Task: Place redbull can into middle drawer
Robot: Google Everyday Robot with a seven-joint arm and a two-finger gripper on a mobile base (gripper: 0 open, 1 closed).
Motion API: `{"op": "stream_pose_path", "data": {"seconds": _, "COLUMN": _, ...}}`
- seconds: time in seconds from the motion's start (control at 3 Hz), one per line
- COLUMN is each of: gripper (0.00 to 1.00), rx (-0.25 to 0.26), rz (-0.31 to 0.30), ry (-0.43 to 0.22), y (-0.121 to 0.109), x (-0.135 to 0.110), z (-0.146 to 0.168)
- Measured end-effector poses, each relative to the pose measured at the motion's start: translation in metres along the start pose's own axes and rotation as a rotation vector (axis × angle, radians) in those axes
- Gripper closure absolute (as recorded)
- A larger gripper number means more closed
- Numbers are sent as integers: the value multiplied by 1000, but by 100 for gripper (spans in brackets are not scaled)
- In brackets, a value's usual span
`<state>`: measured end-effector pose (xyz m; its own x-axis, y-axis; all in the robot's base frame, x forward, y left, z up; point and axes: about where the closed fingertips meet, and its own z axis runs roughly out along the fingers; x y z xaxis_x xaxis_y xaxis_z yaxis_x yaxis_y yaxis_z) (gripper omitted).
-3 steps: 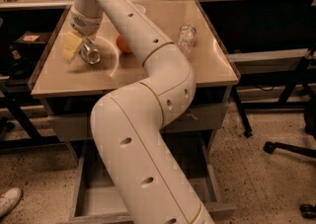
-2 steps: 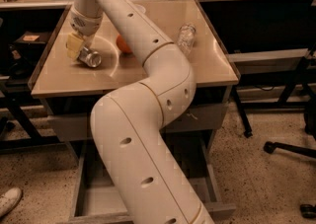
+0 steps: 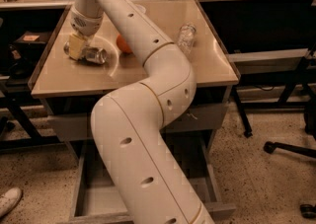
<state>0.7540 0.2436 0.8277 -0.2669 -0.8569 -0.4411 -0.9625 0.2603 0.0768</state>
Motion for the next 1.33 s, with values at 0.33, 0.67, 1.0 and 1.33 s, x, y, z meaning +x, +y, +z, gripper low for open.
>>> {"op": "stream_pose_path", "data": {"seconds": 0.33, "gripper": 100, "rx": 0, "rz": 0, "ry": 0, "y": 0, "x": 0, "z": 0}}
{"op": "stream_pose_path", "data": {"seconds": 0.67, "gripper": 100, "rx": 21, "rz": -36, "ry": 5, "y": 2, "x": -9, "z": 0}}
{"op": "stream_pose_path", "data": {"seconds": 1.0, "gripper": 100, "rx": 36, "rz": -71, "ry": -2, "y": 4, "x": -14, "z": -7}}
{"op": "stream_pose_path", "data": {"seconds": 1.33, "gripper": 100, "rx": 29, "rz": -96, "ry": -25, "y": 9, "x": -15, "z": -17}}
